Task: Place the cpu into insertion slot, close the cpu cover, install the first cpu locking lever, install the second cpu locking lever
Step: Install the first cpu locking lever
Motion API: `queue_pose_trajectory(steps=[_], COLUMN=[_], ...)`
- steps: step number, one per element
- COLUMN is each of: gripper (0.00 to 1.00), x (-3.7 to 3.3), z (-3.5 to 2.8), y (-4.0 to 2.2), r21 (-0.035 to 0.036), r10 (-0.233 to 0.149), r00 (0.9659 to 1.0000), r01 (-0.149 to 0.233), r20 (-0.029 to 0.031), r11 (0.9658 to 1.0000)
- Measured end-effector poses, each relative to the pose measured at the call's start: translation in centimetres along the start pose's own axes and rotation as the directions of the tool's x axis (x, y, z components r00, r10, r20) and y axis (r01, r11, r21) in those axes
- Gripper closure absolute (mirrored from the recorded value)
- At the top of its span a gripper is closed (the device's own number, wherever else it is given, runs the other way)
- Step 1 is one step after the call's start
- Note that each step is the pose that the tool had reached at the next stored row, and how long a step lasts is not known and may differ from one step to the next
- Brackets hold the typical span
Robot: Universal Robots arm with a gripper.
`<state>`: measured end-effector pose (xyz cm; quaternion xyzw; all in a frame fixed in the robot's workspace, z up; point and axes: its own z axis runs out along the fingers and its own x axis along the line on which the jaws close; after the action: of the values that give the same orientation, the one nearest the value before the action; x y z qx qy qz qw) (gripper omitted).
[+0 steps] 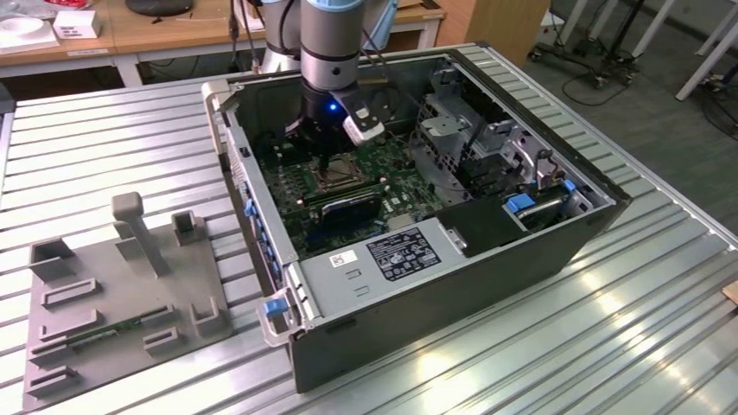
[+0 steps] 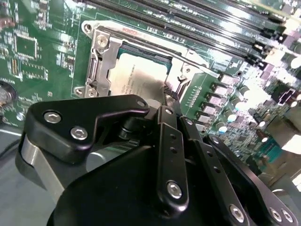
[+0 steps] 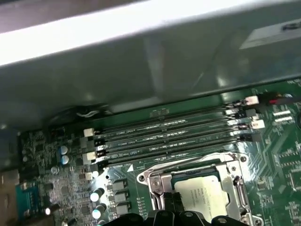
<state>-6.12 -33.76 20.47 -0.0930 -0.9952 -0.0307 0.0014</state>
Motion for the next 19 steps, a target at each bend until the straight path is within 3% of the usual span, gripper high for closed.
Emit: queue_pose_trajectory(steps=[4, 8, 13, 19], gripper=[0.89, 0.89, 0.89, 0.89], x=[0.00, 0.01, -0.05, -0.60], z=[0.05, 0.07, 0.11, 0.16], y=[0.00, -0.01, 0.01, 0.10], r21=[0.0021, 0.0120, 0.0117, 0.0112], r10=[-0.070, -0.105, -0.124, -0.148], r00=[0.9976, 0.9945, 0.9921, 0.9886], r01=[0.070, 0.105, 0.124, 0.148], r20=[-0.0029, 0.0062, 0.0202, 0.0278], r11=[0.9976, 0.9944, 0.9922, 0.9890])
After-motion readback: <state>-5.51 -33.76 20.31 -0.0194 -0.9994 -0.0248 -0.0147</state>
